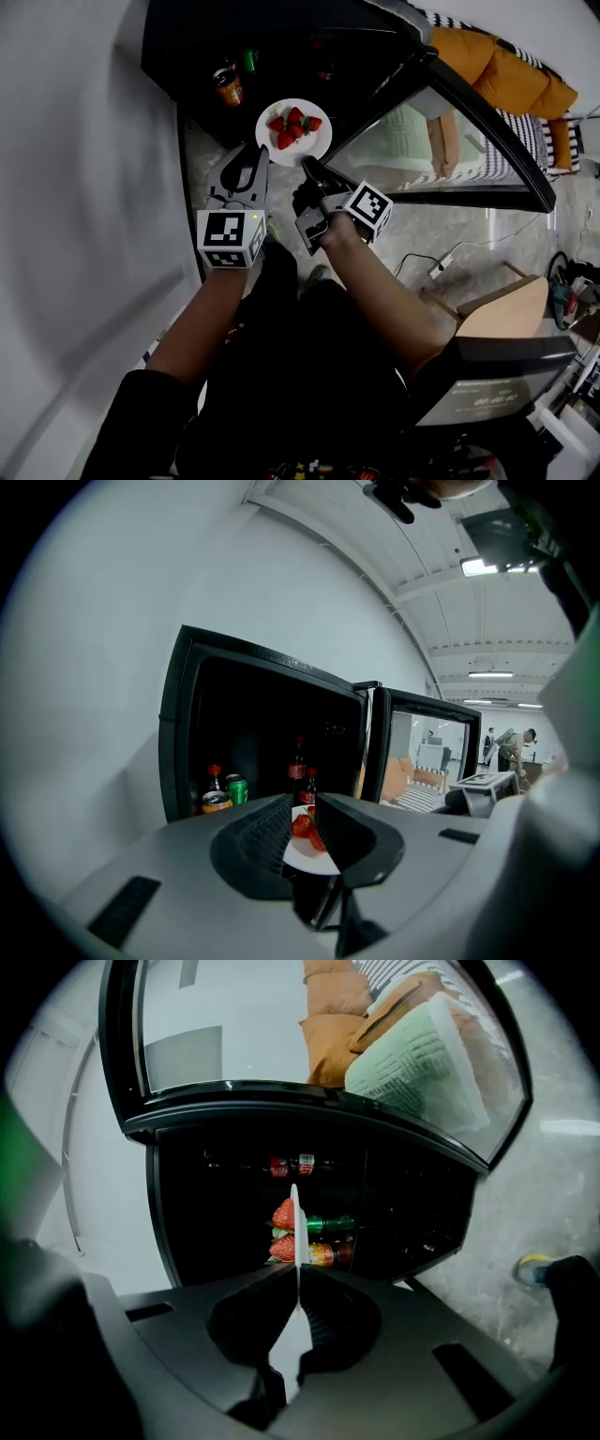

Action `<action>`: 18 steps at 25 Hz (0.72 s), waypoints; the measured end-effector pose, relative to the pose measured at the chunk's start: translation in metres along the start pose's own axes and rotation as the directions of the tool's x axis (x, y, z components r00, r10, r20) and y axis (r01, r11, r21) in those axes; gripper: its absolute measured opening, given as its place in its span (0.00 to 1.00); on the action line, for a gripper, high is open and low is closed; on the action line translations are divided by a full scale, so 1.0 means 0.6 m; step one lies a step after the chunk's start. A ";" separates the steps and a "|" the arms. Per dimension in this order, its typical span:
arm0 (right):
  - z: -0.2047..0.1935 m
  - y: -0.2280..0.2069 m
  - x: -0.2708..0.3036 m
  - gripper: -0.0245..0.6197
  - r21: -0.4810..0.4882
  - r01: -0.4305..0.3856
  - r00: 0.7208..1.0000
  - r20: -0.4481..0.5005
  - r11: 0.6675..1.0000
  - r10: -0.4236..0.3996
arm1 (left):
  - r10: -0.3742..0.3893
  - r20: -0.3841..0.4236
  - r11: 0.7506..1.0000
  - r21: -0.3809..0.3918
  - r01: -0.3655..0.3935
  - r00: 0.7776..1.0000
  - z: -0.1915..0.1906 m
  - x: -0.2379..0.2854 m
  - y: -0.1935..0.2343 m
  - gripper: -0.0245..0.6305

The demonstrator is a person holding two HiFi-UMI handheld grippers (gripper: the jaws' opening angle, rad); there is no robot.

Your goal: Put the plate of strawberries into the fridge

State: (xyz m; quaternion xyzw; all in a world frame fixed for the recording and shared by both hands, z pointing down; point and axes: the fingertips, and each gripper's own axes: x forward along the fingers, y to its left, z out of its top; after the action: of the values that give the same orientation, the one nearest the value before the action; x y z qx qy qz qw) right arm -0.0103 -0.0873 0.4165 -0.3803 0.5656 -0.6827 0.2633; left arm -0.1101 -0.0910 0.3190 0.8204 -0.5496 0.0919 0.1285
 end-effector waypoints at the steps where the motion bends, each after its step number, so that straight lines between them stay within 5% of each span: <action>1: -0.001 -0.001 0.010 0.06 -0.002 0.001 1.000 0.004 1.000 -0.001 | -0.011 -0.004 1.000 0.002 0.011 1.000 -0.002 0.007 0.006 0.14; 6: 0.004 -0.014 0.041 0.06 0.017 0.004 1.000 0.024 1.000 -0.004 | -0.031 -0.015 1.000 0.001 0.031 0.999 -0.010 0.035 0.023 0.14; 18: 0.026 -0.079 0.082 0.06 0.031 0.038 0.999 -0.038 0.999 -0.037 | 0.050 -0.010 0.999 -0.014 -0.050 0.999 -0.042 0.073 0.035 0.14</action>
State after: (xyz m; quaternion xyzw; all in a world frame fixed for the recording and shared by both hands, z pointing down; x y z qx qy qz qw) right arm -0.0226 -0.1246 0.4746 -0.3740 0.5523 -0.7034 0.2457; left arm -0.1135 -0.1291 0.3580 0.8050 -0.5699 0.0952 0.1344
